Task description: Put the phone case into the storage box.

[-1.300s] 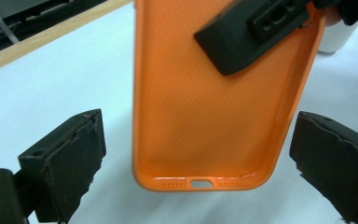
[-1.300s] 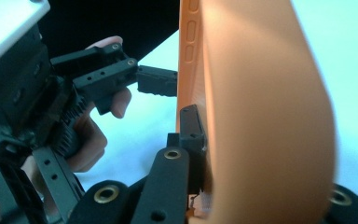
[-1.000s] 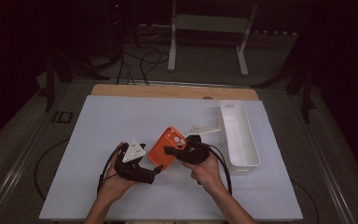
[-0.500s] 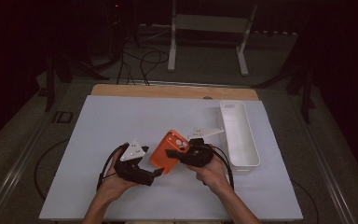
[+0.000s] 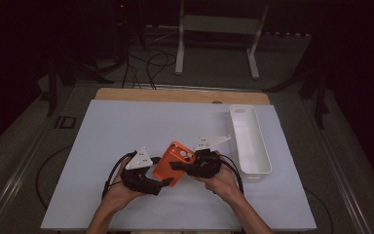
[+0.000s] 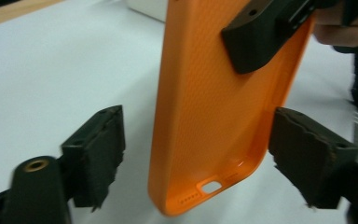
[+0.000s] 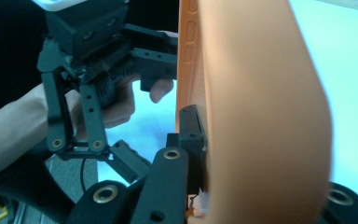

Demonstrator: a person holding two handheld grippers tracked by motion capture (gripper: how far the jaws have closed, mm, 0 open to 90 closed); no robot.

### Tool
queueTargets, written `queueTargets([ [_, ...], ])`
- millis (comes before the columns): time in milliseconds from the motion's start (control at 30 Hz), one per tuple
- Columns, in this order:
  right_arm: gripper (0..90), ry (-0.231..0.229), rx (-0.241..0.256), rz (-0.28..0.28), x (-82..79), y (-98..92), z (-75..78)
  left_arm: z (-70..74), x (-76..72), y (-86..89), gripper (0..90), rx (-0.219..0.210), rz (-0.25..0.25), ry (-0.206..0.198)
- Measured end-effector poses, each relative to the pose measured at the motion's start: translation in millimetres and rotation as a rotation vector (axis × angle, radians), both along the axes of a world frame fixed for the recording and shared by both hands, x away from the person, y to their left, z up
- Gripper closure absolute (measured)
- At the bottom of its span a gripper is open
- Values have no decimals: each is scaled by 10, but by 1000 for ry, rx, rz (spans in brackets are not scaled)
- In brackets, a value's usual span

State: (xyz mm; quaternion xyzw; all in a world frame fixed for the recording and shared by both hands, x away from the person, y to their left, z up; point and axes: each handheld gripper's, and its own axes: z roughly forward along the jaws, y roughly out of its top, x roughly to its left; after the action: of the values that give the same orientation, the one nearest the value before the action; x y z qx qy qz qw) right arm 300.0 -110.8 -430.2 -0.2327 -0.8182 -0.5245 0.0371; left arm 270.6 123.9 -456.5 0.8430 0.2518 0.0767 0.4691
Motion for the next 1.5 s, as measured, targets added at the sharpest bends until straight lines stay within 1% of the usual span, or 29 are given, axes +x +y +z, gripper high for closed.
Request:
queueTargets([
  [67, 879, -1, 0, 16, -4, 3, 0, -5, 1, -1, 282, -3, -20, 6],
  [133, 879, -2, 3, 32, -9, 7, 0, -12, 5, 1, 333, -16, -40, 17],
  [200, 880, 1, 10, 55, -16, 7, 3, -19, 8, 3, 378, -21, -51, 24],
  [233, 880, -1, 11, 65, -20, 9, 5, -23, 5, 3, 399, -23, -57, 27],
  [300, 880, -11, 8, 86, -31, 15, 8, -28, 2, 5, 453, -30, -85, 33],
  [400, 880, -16, 7, 97, -31, 14, 6, -24, -11, 1, 554, -34, -119, 33],
  [467, 876, -17, 11, 104, -23, 7, 2, -24, -11, 1, 596, -32, -122, 33],
  [500, 870, -16, 11, 109, -18, -2, 1, -29, -4, 13, 639, -36, -142, 45],
  [533, 866, -18, 11, 110, -16, -5, 1, -31, -2, 19, 655, -47, -151, 53],
  [600, 841, -19, 22, 114, -6, -19, 5, -27, 2, 26, 705, -57, -160, 59],
  [667, 794, -12, 30, 113, 6, -30, 5, -27, 5, 30, 764, -63, -162, 67],
  [767, 716, -10, 33, 114, 15, -30, -3, -38, 14, 35, 841, -62, -166, 72],
  [900, 631, -7, 24, 93, 22, -21, -13, -43, 2, 19, 855, -63, -147, 64],
  [967, 593, 2, 33, 77, 30, -18, -18, -39, 3, 22, 857, -64, -140, 60],
  [1033, 496, -8, 10, 46, 23, -5, -17, -36, 6, 28, 857, -63, -124, 56],
  [1100, 430, -19, -9, 31, 14, 10, -19, -32, 7, 34, 857, -62, -118, 51],
  [1333, 333, -12, -16, 8, 8, 34, -30, -27, 3, 36, 857, -54, -104, 44],
  [1433, 302, -7, -21, -5, 9, 27, -29, -26, 4, 38, 856, -52, -96, 40],
  [1500, 292, -13, -24, -14, 7, 20, -26, -23, 2, 40, 856, -50, -89, 35],
])
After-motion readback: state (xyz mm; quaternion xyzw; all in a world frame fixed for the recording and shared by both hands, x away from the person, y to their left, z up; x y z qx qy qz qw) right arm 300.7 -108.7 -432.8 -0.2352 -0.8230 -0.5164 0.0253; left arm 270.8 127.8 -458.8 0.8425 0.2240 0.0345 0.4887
